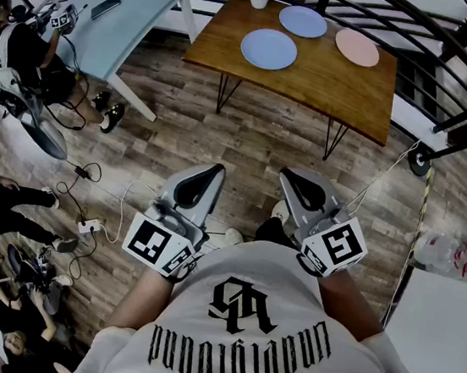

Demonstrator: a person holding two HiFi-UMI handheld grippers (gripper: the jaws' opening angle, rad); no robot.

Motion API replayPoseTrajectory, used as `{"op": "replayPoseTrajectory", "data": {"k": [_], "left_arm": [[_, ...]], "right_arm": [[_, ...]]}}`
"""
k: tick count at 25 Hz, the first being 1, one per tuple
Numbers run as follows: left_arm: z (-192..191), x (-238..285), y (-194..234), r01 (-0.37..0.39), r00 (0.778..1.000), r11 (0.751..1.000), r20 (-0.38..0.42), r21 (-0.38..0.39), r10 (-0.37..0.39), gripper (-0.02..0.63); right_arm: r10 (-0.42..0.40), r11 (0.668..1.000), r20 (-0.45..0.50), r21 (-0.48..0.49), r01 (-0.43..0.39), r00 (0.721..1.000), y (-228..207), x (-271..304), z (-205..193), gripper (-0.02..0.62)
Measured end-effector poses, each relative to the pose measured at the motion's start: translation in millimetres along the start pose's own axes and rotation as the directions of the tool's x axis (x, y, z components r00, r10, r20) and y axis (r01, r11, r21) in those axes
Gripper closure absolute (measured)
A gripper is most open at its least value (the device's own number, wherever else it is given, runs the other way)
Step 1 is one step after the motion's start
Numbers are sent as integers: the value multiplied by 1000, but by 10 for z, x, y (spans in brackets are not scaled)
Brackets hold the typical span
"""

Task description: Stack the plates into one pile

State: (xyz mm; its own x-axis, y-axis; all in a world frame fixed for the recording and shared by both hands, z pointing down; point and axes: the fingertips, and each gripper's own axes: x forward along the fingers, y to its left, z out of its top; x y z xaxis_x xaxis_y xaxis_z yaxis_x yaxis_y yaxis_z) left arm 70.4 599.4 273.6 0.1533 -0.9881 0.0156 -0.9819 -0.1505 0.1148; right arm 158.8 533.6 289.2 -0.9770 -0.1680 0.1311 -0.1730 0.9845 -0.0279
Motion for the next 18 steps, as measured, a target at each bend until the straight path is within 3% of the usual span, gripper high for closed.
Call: {"op": "replayPoseTrajectory", "data": {"k": [8, 12, 18], "left_arm": [[-80, 210, 77, 0, 1000, 1000, -9, -17, 0, 560], [-97, 445, 138, -3, 1000, 999, -20, -34, 3, 560], [-143, 1005, 110, 15, 999, 999, -44, -36, -16, 560]], "right_arm": [[-4, 1000, -3, -4, 4, 1000, -215, 61, -39, 595], [-50, 999, 13, 11, 50, 999, -546, 29, 12, 595], [-56, 998, 7, 4, 56, 998, -1144, -15, 25, 595]]}}
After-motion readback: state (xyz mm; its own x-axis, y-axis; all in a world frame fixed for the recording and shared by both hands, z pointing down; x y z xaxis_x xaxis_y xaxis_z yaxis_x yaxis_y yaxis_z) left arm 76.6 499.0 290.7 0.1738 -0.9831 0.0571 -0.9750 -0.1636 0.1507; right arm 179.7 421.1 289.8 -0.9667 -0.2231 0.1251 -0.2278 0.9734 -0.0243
